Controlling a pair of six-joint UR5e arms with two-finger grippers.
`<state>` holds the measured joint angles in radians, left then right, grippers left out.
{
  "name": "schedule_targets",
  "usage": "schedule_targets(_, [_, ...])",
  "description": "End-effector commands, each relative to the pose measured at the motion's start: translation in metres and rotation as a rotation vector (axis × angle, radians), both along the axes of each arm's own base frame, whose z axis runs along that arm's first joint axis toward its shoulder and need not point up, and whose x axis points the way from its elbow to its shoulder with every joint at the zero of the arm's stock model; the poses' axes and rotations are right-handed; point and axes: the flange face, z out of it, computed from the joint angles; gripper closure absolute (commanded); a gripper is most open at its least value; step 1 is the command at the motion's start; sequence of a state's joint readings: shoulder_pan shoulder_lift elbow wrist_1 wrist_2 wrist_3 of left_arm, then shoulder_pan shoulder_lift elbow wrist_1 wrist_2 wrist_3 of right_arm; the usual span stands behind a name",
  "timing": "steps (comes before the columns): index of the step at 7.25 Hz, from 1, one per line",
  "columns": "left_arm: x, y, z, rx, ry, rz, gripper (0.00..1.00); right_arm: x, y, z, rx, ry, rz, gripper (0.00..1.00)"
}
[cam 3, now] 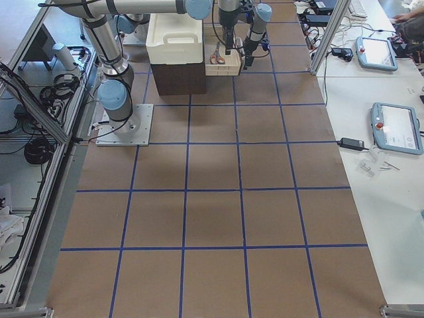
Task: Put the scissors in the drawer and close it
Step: 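Lower the left gripper onto the drawer front near the white handle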
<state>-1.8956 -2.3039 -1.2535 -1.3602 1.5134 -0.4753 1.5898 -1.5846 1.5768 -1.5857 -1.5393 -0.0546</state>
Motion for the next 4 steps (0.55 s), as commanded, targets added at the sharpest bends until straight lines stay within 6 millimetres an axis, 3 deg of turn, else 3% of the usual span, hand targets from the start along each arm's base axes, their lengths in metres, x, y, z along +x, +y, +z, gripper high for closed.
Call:
schedule_targets(1, [-0.007,0.01,0.008,0.026,-0.011,0.022,0.0,-0.001,0.001,-0.004,0.009,-0.001,-0.001,0.0])
schedule_targets(4, [-0.014,0.023,0.02,0.047,-0.024,0.026,0.0,-0.001,0.001,-0.005,0.01,0.001,-0.002,0.0])
